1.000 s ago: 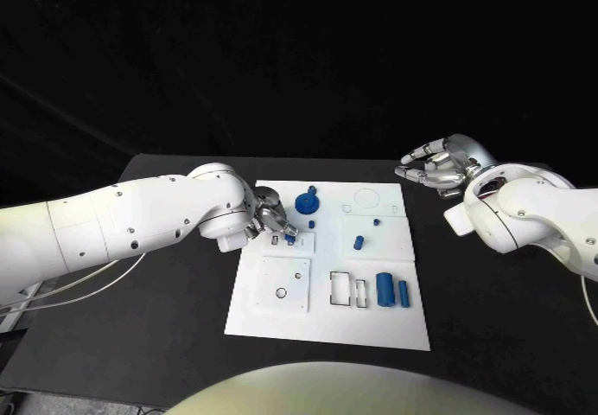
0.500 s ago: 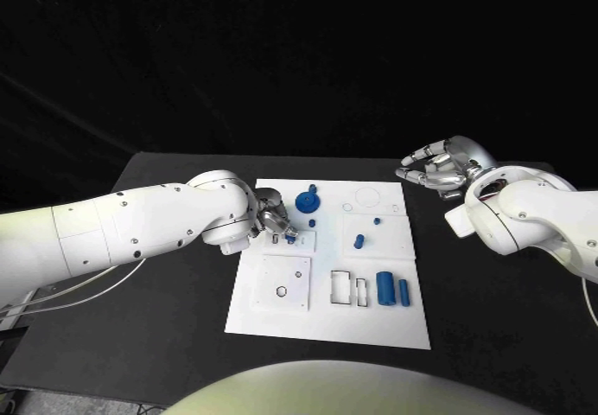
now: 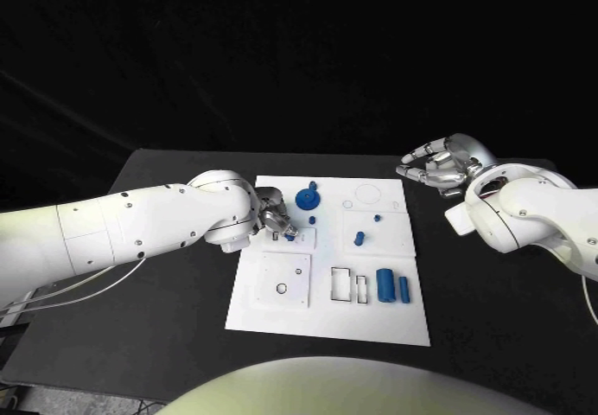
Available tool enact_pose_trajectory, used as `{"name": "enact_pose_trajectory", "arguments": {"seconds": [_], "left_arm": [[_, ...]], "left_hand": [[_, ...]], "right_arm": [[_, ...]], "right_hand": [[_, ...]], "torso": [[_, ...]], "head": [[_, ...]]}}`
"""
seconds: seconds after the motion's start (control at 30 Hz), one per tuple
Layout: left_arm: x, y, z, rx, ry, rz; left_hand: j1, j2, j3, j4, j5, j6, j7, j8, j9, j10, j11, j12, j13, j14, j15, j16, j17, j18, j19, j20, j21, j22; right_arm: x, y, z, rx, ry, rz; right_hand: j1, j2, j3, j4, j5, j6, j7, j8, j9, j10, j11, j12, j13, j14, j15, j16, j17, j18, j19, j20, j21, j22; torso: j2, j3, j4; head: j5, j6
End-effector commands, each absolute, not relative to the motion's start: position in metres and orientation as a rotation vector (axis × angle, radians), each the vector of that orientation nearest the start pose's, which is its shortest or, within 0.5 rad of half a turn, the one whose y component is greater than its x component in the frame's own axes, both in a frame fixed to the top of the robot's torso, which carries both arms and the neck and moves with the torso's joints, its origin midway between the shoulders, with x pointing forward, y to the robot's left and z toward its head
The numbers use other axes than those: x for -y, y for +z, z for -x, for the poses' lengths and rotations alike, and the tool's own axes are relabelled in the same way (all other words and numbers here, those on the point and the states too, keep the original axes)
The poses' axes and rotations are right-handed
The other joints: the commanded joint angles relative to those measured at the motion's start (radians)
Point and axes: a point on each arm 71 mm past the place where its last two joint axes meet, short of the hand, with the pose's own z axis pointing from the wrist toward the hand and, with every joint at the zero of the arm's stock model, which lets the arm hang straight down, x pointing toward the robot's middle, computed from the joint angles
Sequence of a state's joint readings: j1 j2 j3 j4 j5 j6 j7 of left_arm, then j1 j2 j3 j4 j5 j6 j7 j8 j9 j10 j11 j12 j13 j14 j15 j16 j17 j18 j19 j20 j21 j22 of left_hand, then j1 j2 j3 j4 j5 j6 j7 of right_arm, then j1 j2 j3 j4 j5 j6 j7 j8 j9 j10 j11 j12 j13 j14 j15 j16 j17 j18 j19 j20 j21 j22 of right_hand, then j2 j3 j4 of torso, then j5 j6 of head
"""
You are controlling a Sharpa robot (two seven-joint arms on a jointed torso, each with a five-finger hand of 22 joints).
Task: Assemble the parts on the task board
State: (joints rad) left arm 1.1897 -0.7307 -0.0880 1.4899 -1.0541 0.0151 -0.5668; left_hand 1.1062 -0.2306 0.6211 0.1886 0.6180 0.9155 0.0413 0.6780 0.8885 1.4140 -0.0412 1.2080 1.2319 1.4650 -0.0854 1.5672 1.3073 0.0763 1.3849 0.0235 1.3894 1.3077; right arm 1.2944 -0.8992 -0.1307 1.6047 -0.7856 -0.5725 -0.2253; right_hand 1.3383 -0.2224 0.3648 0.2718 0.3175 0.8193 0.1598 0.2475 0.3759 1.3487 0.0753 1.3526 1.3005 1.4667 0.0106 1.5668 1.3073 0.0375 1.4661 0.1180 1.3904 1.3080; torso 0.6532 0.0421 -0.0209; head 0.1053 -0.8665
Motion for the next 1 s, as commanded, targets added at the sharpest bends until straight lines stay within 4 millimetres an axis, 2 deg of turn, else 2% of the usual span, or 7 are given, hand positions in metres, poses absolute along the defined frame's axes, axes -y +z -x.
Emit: {"name": "enact_pose_trajectory", "arguments": {"seconds": [0.03, 0.83, 1.0], "left_arm": [[-0.1731, -0.2479, -0.4708, -2.328, -0.394, 0.198], [-0.1708, -0.2494, -0.4692, -2.353, -0.366, 0.16], [-0.1685, -0.2493, -0.4689, -2.355, -0.37, 0.153]], "left_hand": [[-0.01, 0.002, 0.209, -0.212, -0.005, 0.011, -0.007, 0.004, 0.003, 0.007, 0.0, 0.007, 0.0, 0.106, -0.006, 0.004, 0.263, -0.014, 0.009, -0.001, 0.003, 0.075], [-0.027, 0.001, 0.216, -0.213, -0.017, 0.015, -0.013, 0.021, 0.021, 0.015, -0.002, 0.014, 0.007, 0.106, -0.008, 0.004, 0.263, -0.015, 0.012, -0.002, 0.004, 0.079], [-0.041, 0.001, 0.22, -0.21, -0.036, 0.014, -0.016, 0.03, 0.033, 0.02, -0.004, 0.017, 0.009, 0.106, -0.009, 0.004, 0.263, -0.016, 0.014, -0.003, 0.005, 0.082]], "right_arm": [[0.229, -0.1743, -0.4814, -1.682, 0.757, -0.639], [0.2296, -0.1753, -0.4814, -1.683, 0.756, -0.64], [0.2294, -0.1755, -0.4814, -1.683, 0.756, -0.64]], "right_hand": [[-0.006, -0.001, 0.004, 0.0, 0.004, -0.002, -0.005, 0.004, 0.001, 0.003, -0.003, -0.002, -0.001, 0.099, -0.008, -0.003, 0.246, 0.008, -0.001, -0.007, -0.005, 0.183], [-0.008, -0.002, 0.006, 0.0, 0.004, -0.002, -0.005, 0.005, 0.002, 0.003, -0.003, -0.002, -0.002, 0.099, -0.008, -0.003, 0.245, 0.009, -0.001, -0.008, -0.007, 0.182], [-0.008, -0.002, 0.006, 0.0, 0.004, -0.002, -0.005, 0.005, 0.002, 0.003, -0.003, -0.002, -0.002, 0.099, -0.008, -0.003, 0.245, 0.009, -0.001, -0.008, -0.007, 0.182]], "torso": [[-0.001, 0.0007, -0.0004], [-0.001, 0.0009, 0.0], [-0.001, 0.0011, 0.0005]], "head": [[0.001, -0.002], [0.002, -0.006], [0.002, -0.006]]}}
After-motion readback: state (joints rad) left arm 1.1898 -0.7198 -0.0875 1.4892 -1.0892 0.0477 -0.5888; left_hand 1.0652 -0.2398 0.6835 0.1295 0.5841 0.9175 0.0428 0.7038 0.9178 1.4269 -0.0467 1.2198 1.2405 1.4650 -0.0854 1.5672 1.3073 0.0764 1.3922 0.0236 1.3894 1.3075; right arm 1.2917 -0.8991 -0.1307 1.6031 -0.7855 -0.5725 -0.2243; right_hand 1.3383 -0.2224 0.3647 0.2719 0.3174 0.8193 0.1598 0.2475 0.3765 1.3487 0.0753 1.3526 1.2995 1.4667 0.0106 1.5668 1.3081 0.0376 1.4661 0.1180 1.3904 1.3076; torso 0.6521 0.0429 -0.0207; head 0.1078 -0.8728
